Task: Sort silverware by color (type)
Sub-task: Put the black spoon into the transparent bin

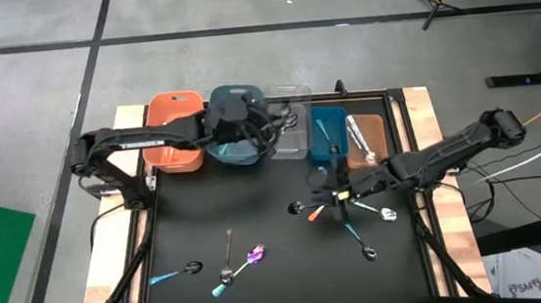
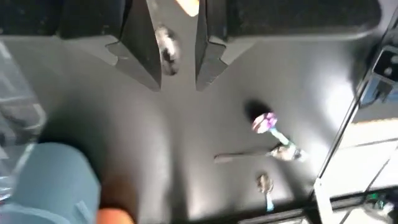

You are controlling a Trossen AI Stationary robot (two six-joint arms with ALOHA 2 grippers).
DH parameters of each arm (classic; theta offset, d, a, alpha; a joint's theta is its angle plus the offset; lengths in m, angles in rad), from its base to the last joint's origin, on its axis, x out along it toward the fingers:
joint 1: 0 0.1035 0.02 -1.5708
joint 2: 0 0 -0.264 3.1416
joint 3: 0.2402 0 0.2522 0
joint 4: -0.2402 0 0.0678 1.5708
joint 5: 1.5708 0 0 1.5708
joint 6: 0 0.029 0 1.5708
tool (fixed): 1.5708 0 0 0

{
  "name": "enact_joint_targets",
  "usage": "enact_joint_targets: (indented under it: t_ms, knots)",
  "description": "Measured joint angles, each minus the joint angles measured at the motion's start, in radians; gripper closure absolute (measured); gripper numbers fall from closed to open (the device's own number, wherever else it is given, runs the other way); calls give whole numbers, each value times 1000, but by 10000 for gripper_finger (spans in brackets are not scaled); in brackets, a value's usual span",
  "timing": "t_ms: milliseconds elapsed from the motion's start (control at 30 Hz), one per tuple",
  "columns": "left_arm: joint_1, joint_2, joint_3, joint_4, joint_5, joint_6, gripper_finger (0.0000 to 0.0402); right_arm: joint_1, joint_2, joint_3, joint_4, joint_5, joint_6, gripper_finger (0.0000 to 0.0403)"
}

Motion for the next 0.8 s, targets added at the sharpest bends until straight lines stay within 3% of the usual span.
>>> enact_joint_targets:
  t_ms: [367, 800]
  knots:
    - [-142, -82, -2, -220, -79, 0, 301, 34, 192, 0, 38, 1, 1, 315]
    - [-233, -83, 0, -227, -106, -3, 301, 34, 372, 0, 28, 18, 1, 315]
